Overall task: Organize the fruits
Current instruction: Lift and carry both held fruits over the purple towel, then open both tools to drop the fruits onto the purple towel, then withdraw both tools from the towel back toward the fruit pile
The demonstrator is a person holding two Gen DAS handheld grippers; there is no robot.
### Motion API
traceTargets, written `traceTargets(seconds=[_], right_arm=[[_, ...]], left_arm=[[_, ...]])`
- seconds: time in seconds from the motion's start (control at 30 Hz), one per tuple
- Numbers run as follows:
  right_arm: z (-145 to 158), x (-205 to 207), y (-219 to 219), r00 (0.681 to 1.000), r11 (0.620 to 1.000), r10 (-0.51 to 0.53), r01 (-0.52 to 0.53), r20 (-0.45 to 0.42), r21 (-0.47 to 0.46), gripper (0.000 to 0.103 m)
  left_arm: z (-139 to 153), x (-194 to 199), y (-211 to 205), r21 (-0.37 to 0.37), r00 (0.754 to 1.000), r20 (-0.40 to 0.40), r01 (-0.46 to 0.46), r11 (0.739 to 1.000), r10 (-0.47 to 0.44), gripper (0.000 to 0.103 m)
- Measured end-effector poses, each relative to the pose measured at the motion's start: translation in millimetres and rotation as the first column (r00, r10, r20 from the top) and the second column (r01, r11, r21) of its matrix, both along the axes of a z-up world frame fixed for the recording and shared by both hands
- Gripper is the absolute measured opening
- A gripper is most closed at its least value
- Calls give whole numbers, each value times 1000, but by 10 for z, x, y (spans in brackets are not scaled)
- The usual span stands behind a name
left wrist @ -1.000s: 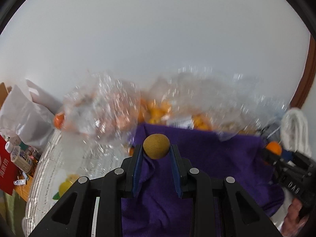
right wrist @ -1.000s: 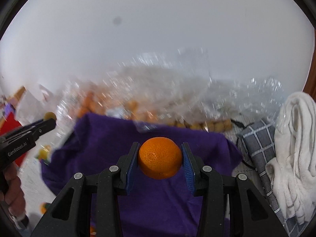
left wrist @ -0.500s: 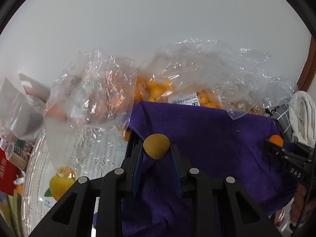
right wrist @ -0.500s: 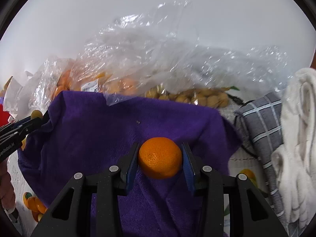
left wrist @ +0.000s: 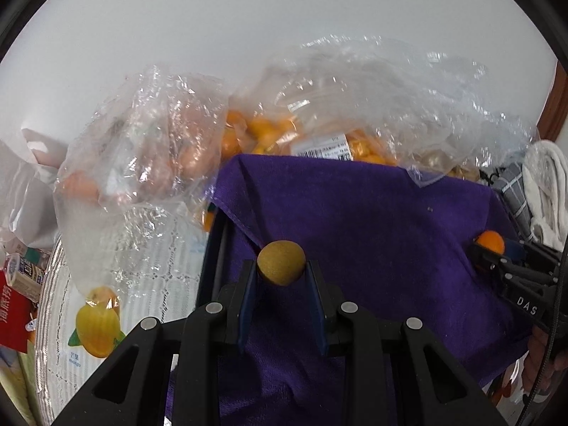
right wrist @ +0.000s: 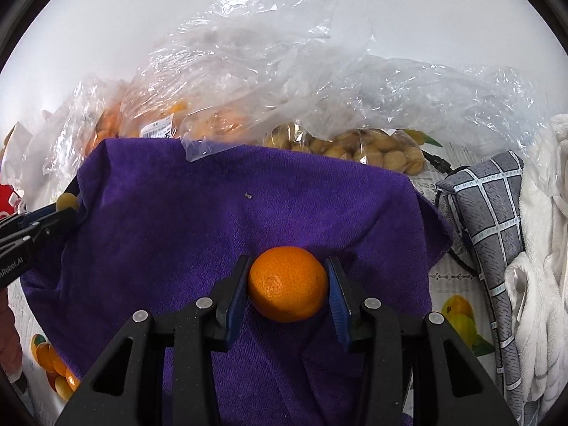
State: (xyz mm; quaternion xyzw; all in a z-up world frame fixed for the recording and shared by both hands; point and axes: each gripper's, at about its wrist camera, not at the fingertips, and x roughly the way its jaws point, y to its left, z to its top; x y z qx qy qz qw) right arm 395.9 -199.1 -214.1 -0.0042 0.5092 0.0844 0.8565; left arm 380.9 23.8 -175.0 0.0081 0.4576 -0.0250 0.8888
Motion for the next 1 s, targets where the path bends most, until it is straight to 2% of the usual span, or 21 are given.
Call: traceTargets(seconds=[0.17, 0.33, 0.37, 0.4, 0.43, 0.47, 0.5, 0.67, 0.77, 1.0], right_arm=[[32, -5, 30, 1000, 1000, 10, -10, 4, 0, 45], [170, -39, 70, 998, 999, 30, -29, 51, -13, 65], [204, -48, 71, 998, 1000, 28, -28, 61, -9, 66], [242, -59, 69, 997, 1000, 23, -23, 71, -4, 67], [276, -72, 66, 997, 1000, 18, -18, 78, 1, 67], [310, -86, 65, 997, 1000, 13, -14, 82, 4, 67], [347, -103, 63, 996, 1000, 8, -9, 86, 5, 67], [605, -326, 77, 987, 1000, -6, 3, 160, 16, 67], [753, -565, 82, 975, 999, -46, 46, 217, 5, 67], [927, -1109, 18, 979, 994, -42, 60, 199, -88, 54]], left_arm=[[-50, 10, -62, 15, 1000, -21, 11, 1000, -11, 27], [-45, 21, -49, -6, 999, -35, 10, 1000, -10, 27], [-36, 17, -44, -13, 999, -36, 9, 1000, -10, 29], [-22, 13, -40, -19, 999, -38, 10, 1000, -10, 36], [1, 5, -38, -30, 999, -37, 9, 1000, -10, 42], [36, -6, -25, -39, 999, -30, 9, 999, -10, 53], [86, -37, -11, -46, 1000, -16, 7, 999, -8, 55], [376, -189, -44, -44, 997, 75, -4, 999, 7, 55], [508, -259, -86, -42, 995, 98, 15, 999, -11, 55], [884, -480, -235, -27, 979, 185, 95, 995, -88, 55]])
